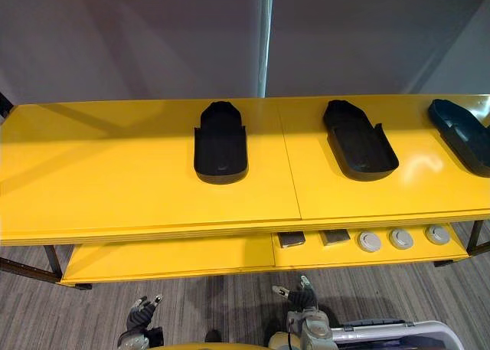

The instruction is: Walk over and take plastic housings, then place them on the shelf

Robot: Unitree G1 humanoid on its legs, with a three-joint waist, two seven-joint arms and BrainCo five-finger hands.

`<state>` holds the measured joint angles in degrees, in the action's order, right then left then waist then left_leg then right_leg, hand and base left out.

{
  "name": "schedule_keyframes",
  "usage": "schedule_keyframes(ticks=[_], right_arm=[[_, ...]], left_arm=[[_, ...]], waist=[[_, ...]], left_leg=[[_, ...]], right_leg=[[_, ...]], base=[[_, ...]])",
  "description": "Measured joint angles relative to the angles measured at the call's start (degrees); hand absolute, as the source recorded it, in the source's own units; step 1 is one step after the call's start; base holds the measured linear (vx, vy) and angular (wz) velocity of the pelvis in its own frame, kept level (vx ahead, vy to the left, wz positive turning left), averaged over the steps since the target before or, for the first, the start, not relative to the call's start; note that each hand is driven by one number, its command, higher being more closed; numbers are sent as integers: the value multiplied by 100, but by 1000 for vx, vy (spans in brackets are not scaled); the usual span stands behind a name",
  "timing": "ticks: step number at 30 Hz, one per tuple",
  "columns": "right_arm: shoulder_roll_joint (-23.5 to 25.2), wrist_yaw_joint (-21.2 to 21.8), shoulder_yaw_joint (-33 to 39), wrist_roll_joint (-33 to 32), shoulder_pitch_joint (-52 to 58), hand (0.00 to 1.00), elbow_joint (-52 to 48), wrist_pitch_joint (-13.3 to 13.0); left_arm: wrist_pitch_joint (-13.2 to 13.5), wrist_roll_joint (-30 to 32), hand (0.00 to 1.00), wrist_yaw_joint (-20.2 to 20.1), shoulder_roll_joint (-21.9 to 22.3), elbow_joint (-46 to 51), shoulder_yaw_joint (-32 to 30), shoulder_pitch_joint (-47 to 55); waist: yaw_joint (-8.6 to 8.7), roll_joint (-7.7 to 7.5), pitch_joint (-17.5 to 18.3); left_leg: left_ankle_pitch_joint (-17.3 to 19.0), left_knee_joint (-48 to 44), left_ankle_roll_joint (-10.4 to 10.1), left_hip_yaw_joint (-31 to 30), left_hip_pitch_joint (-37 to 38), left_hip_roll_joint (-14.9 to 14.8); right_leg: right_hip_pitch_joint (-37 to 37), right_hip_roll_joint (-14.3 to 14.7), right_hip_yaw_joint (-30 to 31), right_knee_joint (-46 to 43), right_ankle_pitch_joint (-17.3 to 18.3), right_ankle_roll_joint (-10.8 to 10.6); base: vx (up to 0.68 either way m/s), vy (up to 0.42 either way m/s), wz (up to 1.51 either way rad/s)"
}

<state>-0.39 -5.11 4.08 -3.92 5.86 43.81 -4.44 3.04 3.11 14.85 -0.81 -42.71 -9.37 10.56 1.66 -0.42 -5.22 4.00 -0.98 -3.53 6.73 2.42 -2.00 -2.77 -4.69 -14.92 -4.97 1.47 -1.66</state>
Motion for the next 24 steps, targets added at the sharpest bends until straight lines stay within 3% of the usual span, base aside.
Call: schedule_keyframes(ticks=[4, 6, 7, 8, 9, 10, 13, 14, 16, 17, 18, 19, 21, 24], right_arm=[[-1, -19, -7, -4, -128, 0, -66, -5], [-4, -74, -69, -6, -134, 0, -304, -7], [-4, -121, -83, -4, -140, 0, -500, -9], [-4, -127, -87, -4, -152, 0, -562, -13], [-4, -128, -85, 0, -142, 0, -738, -17], [-4, -128, -82, 0, -136, 0, -774, -16], [39, -135, -83, 8, 25, 0, -1089, -9], [75, -132, -85, 16, 54, 0, -1204, -11], [117, -133, -82, 159, -9, 0, -1228, 9], [129, -138, -74, 257, -24, 0, -1270, 53], [126, -143, -74, 331, -15, 0, -1259, 86], [131, -140, -79, 371, -34, 0, -1248, 102], [121, -91, -164, 488, -98, 0, -1128, 95], [125, -65, -266, 636, -96, 0, -620, 65]], left_arm=[[4, 50, 0, 3, 14, 266, 34, -33], [7, 41, 0, 26, 64, 485, 33, -37], [9, 33, 0, 41, 134, 692, 35, -7], [9, 33, 0, 47, 171, 762, 36, 3], [12, 32, 0, 54, 230, 912, 79, -8], [13, 32, 0, 53, 232, 952, 115, -16], [30, 34, 0, 59, 220, 1170, 157, -96], [61, 34, 0, 67, 222, 1181, 153, -87], [67, 32, 0, 127, 205, 1187, 135, -58], [67, 20, 0, 182, 189, 1200, 119, -114], [69, -20, 0, 188, 211, 1206, 67, -186], [76, -21, 0, 190, 246, 1231, 23, -205], [82, -22, 0, 183, 265, 1224, -62, -152], [95, -21, 0, 150, 265, 1052, -166, -29]], waist=[[-25, 5, -220], [-78, -31, -299], [-117, -37, -319], [-105, -9, -338], [-55, 38, -353], [-35, 36, -354], [31, -112, -427], [22, -130, -419], [-55, -135, -421], [-101, -173, -456], [-91, -169, -503], [-102, -149, -535], [-239, -157, -581], [-264, -152, -405]], left_leg=[[561, -1071, -35, 209, -384, -165], [782, -1892, 24, -54, -748, -177], [950, -2418, -115, -650, -989, -125], [1066, -2540, -180, -827, -1015, -112], [1377, -2609, -113, -954, -998, -115], [1468, -2590, -7, -944, -992, -115], [1559, -2699, 147, -571, -1009, -87], [1602, -2754, 222, -325, -1048, -96], [1606, -2820, 263, 152, -1148, -139], [1528, -2768, 398, 443, -1198, -118], [1453, -2612, 725, 750, -1177, -127], [1467, -2513, 812, 914, -1136, -135], [1421, -2222, 897, 1449, -786, -159], [1304, -1897, 897, 1865, -548, -184]], right_leg=[[-217, 61, 291, -421, 149, 27], [-567, 77, 565, -851, 363, 18], [-770, 114, 792, -1116, 419, 13], [-830, 160, 878, -1207, 434, 1], [-985, 245, 1017, -1417, 484, -45], [-1044, 257, 1059, -1474, 490, -57], [-1210, 285, 1427, -1462, 383, -143], [-1298, 361, 1708, -1338, 169, -192], [-1406, 357, 1855, -908, -98, -13], [-1458, 247, 1715, -712, -237, 216], [-1528, 111, 1422, -765, -216, 214], [-1691, 0, 1172, -1125, -96, 135], [-1775, -265, 366, -2763, 577, 181], [-940, -400, -166, -3321, 1350, 57]], base=[[-86, -4, -34], [-140, -5, -71], [-34, 5, -82], [-52, 72, -97], [-68, 104, -56], [-93, 157, -51], [-102, 139, -68], [-95, 194, -125], [-103, 213, -141], [-134, 205, -106], [-161, 231, -91], [-137, 128, -80], [-142, 108, -104], [-39, 71, -77]])
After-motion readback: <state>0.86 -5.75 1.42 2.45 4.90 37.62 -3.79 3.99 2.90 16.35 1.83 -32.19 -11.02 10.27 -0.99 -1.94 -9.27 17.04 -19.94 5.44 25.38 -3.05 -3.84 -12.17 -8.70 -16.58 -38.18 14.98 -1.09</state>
